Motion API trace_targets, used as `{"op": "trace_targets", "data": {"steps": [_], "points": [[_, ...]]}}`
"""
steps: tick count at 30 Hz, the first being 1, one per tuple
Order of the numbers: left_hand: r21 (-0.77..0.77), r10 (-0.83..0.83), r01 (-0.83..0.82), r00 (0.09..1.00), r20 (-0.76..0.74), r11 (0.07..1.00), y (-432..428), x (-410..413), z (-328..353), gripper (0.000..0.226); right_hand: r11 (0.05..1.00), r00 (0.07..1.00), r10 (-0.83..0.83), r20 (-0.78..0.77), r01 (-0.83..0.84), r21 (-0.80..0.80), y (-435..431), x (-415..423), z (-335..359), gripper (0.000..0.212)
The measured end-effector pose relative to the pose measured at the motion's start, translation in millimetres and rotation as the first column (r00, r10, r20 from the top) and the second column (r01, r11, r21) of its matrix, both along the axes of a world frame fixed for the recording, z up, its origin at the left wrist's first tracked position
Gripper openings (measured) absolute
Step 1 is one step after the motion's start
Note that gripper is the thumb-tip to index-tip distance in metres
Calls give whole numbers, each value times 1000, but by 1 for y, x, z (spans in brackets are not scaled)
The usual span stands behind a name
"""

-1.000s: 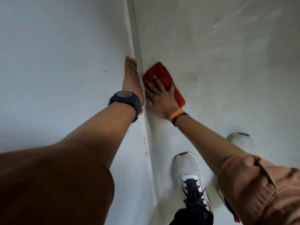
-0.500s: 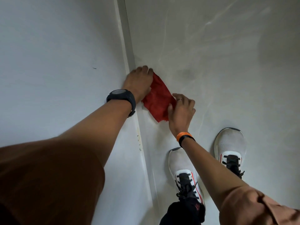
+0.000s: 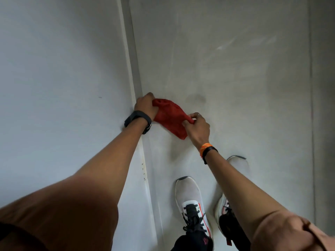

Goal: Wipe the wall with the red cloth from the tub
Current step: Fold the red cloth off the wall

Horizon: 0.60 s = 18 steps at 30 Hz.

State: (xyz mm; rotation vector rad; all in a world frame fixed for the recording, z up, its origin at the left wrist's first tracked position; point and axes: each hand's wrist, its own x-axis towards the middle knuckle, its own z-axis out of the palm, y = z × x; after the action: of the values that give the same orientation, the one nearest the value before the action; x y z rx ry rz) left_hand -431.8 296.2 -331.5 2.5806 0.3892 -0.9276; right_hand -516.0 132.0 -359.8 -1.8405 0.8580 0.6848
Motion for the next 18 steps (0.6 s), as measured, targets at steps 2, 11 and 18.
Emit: {"op": "trace_targets", "data": {"steps": [2,11,18], "points": [[-105,158,-154,987,28,983,-8,6,32,9,995,995,-99,23,99,17,-23,21,28,18],[-569,528,-336,822,211,751,-100,84,225,28,950,873,-310,376,302,82,-131,156,236,41],[-625,428,-82,797,426,777,-196,223,347,18,958,739,-25,674,211,-196,-225,289,372,10]]}}
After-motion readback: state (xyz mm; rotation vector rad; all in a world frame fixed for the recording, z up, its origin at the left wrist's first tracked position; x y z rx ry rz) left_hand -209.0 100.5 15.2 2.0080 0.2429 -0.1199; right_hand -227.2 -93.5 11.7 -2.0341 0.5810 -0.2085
